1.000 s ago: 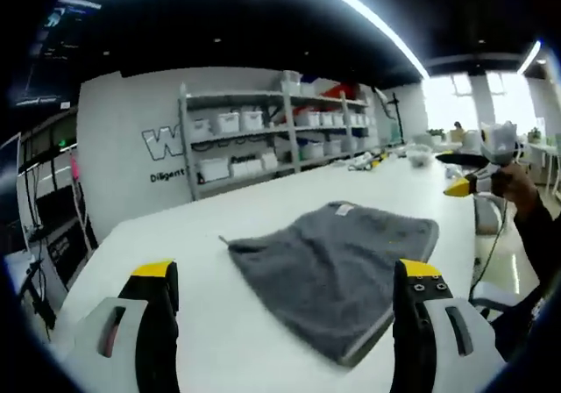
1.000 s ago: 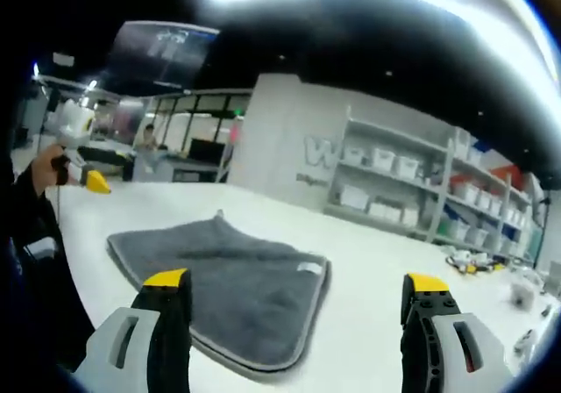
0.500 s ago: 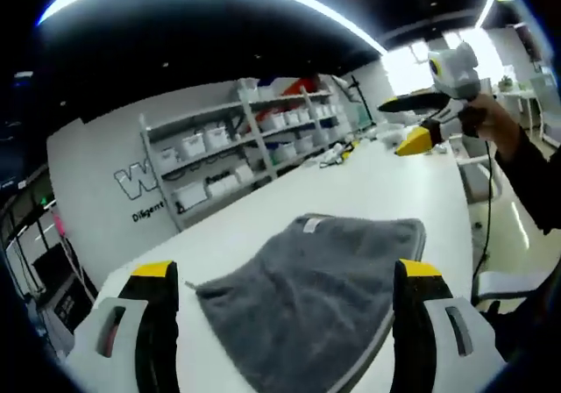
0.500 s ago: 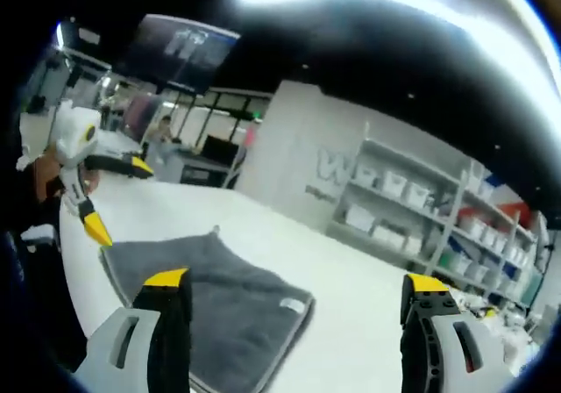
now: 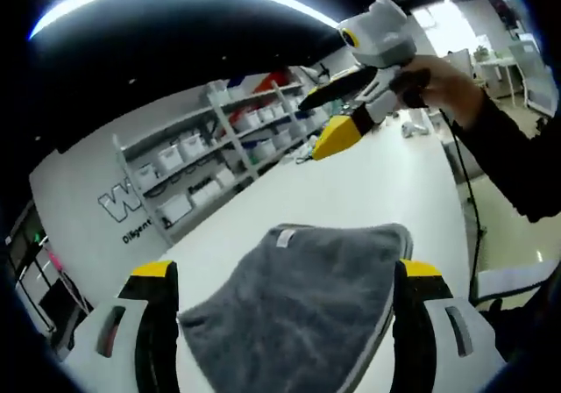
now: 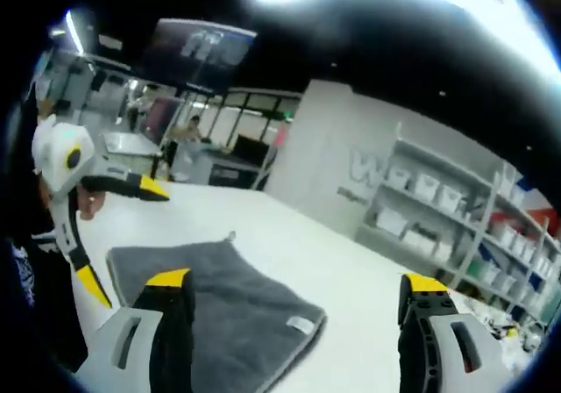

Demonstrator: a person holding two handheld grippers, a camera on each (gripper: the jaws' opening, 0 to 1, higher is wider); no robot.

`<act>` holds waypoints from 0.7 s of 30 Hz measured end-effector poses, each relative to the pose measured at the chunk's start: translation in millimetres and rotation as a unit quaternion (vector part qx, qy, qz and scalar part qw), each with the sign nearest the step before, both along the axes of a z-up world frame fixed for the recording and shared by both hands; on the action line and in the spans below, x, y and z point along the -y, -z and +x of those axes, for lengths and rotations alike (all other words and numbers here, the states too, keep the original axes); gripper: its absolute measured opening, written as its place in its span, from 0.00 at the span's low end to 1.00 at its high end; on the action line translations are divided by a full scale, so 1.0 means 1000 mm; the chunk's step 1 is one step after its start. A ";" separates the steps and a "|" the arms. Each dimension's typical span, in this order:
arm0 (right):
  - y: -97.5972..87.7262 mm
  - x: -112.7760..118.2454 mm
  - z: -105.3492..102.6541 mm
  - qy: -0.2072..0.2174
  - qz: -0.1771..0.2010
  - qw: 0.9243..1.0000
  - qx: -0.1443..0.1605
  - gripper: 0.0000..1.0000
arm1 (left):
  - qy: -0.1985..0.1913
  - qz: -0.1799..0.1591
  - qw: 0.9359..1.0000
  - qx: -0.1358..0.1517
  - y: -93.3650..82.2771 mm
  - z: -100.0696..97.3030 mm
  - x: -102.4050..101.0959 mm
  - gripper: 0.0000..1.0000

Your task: Open the folded towel by lifting each exposed corner and separating the folded layers until the towel lies flat within the target outline without major curled edges

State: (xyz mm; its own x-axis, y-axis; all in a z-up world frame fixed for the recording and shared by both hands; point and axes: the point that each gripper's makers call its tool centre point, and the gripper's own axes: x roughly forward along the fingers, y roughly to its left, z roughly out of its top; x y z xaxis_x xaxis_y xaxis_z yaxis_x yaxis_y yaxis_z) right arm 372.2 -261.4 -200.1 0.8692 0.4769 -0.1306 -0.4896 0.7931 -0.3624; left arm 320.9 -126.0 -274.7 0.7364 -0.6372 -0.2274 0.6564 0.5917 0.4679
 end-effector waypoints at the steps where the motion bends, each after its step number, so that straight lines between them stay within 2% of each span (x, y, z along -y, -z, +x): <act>1: -0.001 0.001 0.002 -0.004 0.002 1.000 -0.003 0.96 | 0.000 0.001 1.000 -0.002 0.001 0.000 0.001 1.00; 4: -0.005 0.000 0.007 -0.019 -0.002 1.000 -0.005 0.96 | -0.002 0.005 1.000 -0.001 0.001 0.002 0.002 1.00; 7: -0.005 -0.007 0.016 -0.055 -0.002 0.998 -0.016 0.96 | -0.001 0.016 1.000 0.004 0.002 0.004 0.006 1.00; 9: 0.001 -0.014 0.027 -0.086 0.013 0.995 -0.039 0.96 | -0.007 0.020 1.000 0.020 -0.003 0.006 0.008 1.00; 10: 0.007 -0.014 0.033 -0.090 0.010 0.994 -0.055 0.96 | -0.010 0.023 0.999 0.023 -0.004 0.007 0.008 1.00; 13: 0.010 -0.019 0.046 -0.102 -0.011 0.993 -0.055 0.96 | -0.013 0.024 0.999 0.027 -0.006 0.008 0.009 1.00; 17: -0.003 -0.028 0.051 -0.146 -0.008 0.988 -0.059 0.96 | -0.015 0.036 0.999 0.029 -0.005 0.011 0.011 1.00; 21: -0.013 -0.022 0.070 -0.145 0.004 0.987 -0.074 0.96 | -0.020 0.041 0.998 0.036 -0.008 0.013 0.012 1.00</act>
